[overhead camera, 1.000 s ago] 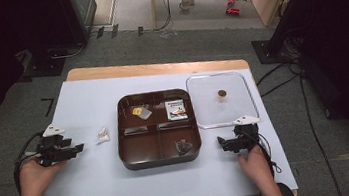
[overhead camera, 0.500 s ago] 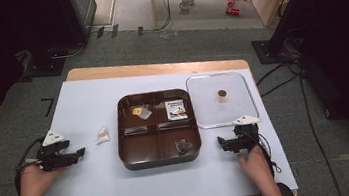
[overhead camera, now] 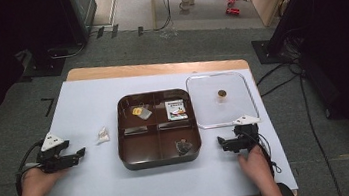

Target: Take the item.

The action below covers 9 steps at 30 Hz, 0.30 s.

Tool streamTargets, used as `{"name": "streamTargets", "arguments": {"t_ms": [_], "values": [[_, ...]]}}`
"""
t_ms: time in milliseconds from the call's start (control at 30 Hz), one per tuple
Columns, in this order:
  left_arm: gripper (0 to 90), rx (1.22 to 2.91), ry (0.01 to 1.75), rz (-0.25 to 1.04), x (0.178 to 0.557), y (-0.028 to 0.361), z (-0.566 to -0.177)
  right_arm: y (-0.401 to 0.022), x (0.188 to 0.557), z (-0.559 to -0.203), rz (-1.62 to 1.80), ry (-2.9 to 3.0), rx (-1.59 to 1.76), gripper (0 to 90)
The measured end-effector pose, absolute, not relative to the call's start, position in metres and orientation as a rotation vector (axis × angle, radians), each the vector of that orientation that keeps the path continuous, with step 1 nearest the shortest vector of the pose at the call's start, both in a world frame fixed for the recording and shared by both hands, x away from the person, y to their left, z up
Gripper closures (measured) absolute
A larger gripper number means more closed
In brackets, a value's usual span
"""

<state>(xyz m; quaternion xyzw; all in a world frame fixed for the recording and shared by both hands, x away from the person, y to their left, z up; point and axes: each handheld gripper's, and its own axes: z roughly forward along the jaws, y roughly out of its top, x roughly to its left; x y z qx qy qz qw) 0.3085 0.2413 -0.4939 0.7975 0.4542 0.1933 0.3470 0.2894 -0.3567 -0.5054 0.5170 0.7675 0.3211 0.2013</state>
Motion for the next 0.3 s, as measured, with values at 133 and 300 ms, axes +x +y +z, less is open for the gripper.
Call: {"name": "streamTargets", "arguments": {"t_ms": [133,300], "values": [[28.5,2.069,1.179,0.504,0.3083,0.2412,-0.4939,-0.3567,0.2893,-0.5054,0.897,2.144,1.445,0.0],[26.1,2.060,1.209,0.523,0.3077,0.2387,-0.4941,-0.3567,0.2893,-0.5054,0.897,2.144,1.445,0.0]]}}
